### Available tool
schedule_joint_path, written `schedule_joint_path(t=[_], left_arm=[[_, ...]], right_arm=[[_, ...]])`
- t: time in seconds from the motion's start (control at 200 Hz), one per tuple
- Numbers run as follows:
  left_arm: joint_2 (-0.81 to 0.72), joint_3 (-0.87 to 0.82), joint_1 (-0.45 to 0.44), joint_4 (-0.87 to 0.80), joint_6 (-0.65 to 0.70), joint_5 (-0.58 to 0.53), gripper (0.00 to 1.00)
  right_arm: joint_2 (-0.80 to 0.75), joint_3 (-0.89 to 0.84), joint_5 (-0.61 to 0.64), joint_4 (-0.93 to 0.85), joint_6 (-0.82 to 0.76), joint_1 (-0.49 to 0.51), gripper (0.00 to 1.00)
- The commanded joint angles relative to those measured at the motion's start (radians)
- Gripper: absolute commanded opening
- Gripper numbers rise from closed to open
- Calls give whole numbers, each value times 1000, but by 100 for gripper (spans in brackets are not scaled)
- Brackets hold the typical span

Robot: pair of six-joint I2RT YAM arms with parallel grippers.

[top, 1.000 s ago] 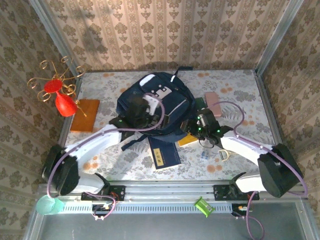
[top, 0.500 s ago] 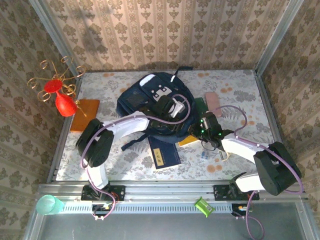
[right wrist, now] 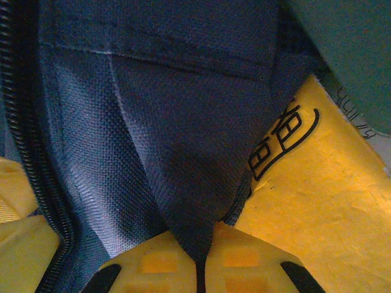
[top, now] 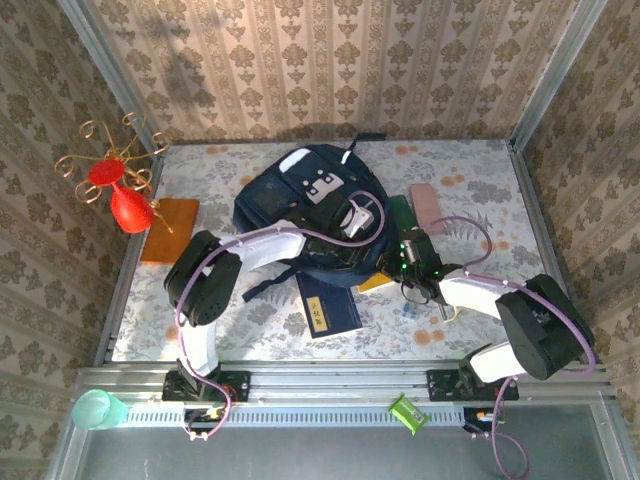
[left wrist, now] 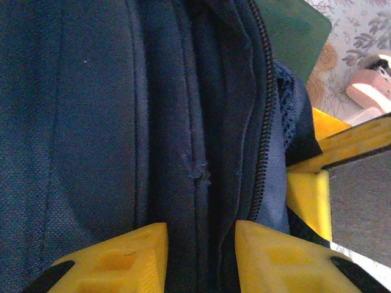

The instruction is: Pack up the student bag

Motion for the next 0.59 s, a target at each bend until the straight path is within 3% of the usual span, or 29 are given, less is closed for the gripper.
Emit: schedule_joint_path(t=[0.0, 0.155, 0.285, 0.495, 0.59], left_arm=[[-89, -67, 27, 40, -37, -48, 35], [-159, -115, 36, 56, 22, -189, 38], [-170, -137, 19, 83, 73, -251, 49], [-74, -54, -17, 10, 162, -325, 68], [-23, -14, -26, -15, 163, -374, 72]], right_arm=[[28, -11, 12, -13, 13, 1, 10], [42, -4, 4, -14, 7, 1, 10], [52, -7, 4, -2, 12, 1, 10], [56, -2, -1, -2, 9, 1, 10], [55, 1, -2, -8, 8, 2, 10]])
